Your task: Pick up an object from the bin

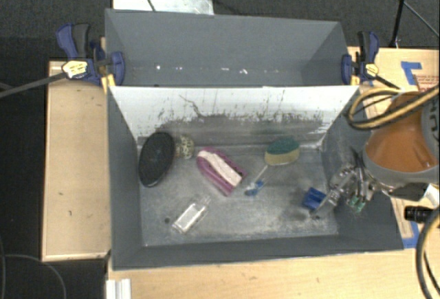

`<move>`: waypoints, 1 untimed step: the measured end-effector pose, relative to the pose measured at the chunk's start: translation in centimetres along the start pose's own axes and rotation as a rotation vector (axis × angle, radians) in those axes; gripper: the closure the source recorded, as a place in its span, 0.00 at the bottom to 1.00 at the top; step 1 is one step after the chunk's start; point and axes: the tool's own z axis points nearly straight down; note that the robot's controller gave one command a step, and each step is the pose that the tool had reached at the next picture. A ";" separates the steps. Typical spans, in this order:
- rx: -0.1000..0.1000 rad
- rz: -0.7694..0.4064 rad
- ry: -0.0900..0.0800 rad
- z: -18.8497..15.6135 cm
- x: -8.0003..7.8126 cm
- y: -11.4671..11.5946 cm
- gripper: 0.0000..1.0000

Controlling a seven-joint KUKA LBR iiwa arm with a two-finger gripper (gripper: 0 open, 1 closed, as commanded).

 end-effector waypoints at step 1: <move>0.001 0.167 0.003 3.1 0.9 0.7 0.00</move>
Offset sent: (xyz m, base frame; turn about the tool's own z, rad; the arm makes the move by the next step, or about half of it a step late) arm -0.0018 0.0104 -0.0300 0.1680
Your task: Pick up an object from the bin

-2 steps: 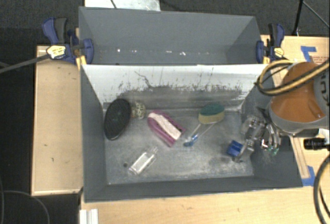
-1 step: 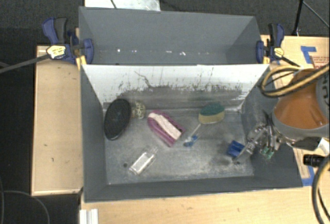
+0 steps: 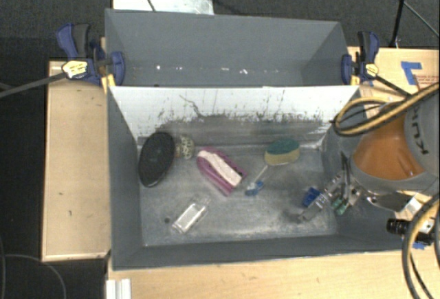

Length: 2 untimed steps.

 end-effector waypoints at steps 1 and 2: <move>-0.006 0.197 -0.005 -0.1 -0.9 1.2 0.00; -0.003 0.193 -0.006 -0.1 -1.0 1.1 1.00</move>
Offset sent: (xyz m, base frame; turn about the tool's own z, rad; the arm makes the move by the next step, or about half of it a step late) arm 0.0141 -0.0004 0.0008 0.2018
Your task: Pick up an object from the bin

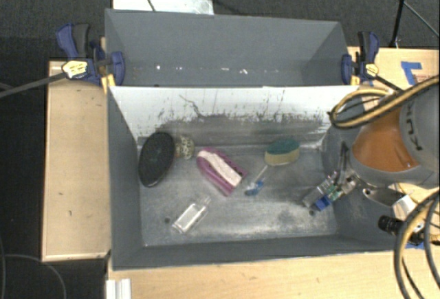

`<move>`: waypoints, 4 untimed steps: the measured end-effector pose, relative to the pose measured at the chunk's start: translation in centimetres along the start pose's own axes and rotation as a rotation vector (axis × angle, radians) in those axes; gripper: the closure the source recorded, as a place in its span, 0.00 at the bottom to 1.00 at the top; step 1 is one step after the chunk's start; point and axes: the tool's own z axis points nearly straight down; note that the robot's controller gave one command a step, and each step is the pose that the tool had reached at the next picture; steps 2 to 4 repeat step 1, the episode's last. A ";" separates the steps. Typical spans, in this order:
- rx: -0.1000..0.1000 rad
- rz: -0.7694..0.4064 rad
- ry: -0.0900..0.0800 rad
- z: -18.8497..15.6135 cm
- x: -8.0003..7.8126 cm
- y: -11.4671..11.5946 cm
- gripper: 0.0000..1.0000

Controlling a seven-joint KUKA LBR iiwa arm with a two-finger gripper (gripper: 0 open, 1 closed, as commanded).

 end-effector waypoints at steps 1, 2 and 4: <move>-0.002 -0.012 -0.002 -3.4 -0.1 0.1 1.00; -0.002 -0.012 -0.002 -3.4 -0.1 0.1 1.00; -0.002 -0.012 -0.002 -3.4 -0.1 0.1 1.00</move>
Offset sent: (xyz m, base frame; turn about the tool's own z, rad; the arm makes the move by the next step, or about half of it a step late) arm 0.0001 0.0002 0.0324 0.0000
